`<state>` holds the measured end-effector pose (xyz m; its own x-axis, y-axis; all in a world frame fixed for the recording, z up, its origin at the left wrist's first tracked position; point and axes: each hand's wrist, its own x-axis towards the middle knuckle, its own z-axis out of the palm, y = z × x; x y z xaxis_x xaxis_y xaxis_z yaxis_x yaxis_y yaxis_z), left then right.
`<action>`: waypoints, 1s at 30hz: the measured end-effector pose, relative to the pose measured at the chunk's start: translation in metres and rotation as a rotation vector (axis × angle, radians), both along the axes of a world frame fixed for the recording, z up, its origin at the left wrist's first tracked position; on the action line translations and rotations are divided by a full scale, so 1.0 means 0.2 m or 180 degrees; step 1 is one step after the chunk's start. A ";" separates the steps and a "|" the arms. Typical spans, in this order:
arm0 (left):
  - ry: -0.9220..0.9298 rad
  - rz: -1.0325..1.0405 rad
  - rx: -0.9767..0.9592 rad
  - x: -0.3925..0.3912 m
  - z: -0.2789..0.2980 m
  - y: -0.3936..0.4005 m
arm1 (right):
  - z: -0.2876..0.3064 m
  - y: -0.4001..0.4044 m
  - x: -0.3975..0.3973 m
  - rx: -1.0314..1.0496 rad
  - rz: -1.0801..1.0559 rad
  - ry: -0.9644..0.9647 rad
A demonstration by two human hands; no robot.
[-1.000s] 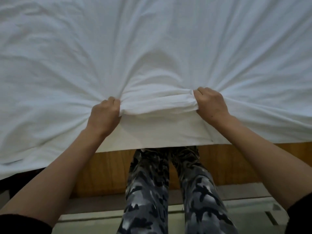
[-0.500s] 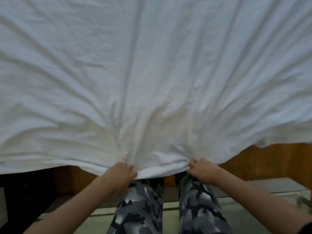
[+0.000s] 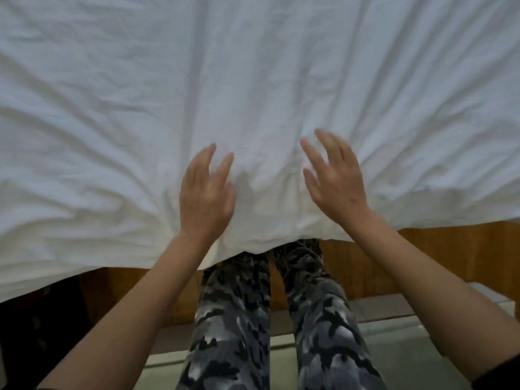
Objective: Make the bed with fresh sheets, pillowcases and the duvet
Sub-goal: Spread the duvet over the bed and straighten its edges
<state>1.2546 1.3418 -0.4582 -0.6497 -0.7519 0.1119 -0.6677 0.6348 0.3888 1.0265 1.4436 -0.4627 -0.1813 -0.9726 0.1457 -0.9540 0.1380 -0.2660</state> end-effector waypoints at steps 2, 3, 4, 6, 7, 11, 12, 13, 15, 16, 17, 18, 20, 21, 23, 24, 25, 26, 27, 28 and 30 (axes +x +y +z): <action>-0.0102 0.0158 -0.0106 -0.13 -0.06 -0.08 | 0.00 -0.13 0.00 -0.0053 -0.0231 0.0027; -0.0222 0.0167 -0.0087 -0.18 -0.11 -0.09 | -0.04 -0.16 0.00 -0.0025 -0.0255 0.0036; -0.0409 0.0095 -0.0011 -0.20 -0.16 -0.07 | -0.09 -0.14 0.00 0.0142 -0.0224 0.0044; -0.0922 -0.0306 0.0235 -0.18 -0.26 0.03 | -0.21 0.03 -0.02 0.0877 -0.0246 0.0053; -0.1147 -0.0520 0.0306 -0.14 -0.30 0.09 | -0.26 0.16 -0.05 0.1268 -0.0332 0.0091; -0.1852 -0.1112 0.0502 -0.01 -0.22 0.18 | -0.15 0.50 -0.16 0.2413 -0.0805 0.0165; -0.2021 -0.1222 0.0589 0.00 -0.16 0.18 | -0.09 0.54 -0.17 0.2673 -0.0927 0.0137; -0.2184 -0.1264 0.0696 0.00 -0.09 0.17 | -0.03 0.58 -0.19 0.2898 -0.1010 0.0072; -0.2510 -0.1365 0.0978 -0.01 0.05 0.17 | 0.13 0.65 -0.18 0.3302 -0.1174 -0.0332; -0.2660 -0.1410 0.1077 -0.01 0.14 0.18 | 0.23 0.69 -0.17 0.3455 -0.1313 -0.0642; -0.2739 -0.1438 0.1148 -0.02 0.23 0.19 | 0.33 0.72 -0.16 0.3587 -0.1467 -0.0924; -0.2755 -0.1435 0.1234 -0.03 0.33 0.19 | 0.44 0.76 -0.14 0.3646 -0.1648 -0.1158; -0.2661 -0.1299 0.1414 -0.07 0.54 0.22 | 0.64 0.84 -0.10 0.3542 -0.1934 -0.1552; -0.2616 -0.1214 0.1479 -0.09 0.64 0.22 | 0.74 0.88 -0.08 0.3431 -0.2062 -0.1742; -0.2638 -0.1142 0.1571 -0.11 0.85 0.26 | 0.95 0.96 -0.02 0.3321 -0.2347 -0.2122; -0.2691 -0.1154 0.1566 -0.12 0.94 0.28 | 1.02 1.00 0.00 0.3264 -0.2492 -0.2284; -0.2736 -0.1183 0.1548 -0.14 1.03 0.30 | 1.09 1.05 0.02 0.3188 -0.2630 -0.2440; -0.2747 -0.1186 0.1549 -0.16 1.10 0.32 | 1.16 1.08 0.03 0.3115 -0.2727 -0.2572; -0.2737 -0.1173 0.1543 -0.19 1.16 0.33 | 1.21 1.12 0.03 0.3040 -0.2778 -0.2672; -0.2726 -0.1189 0.1494 -0.23 1.21 0.35 | 1.26 1.16 0.03 0.2972 -0.2820 -0.2769; -0.2731 -0.1225 0.1351 -0.33 1.27 0.39 | 1.31 1.25 -0.03 0.2793 -0.2857 -0.2937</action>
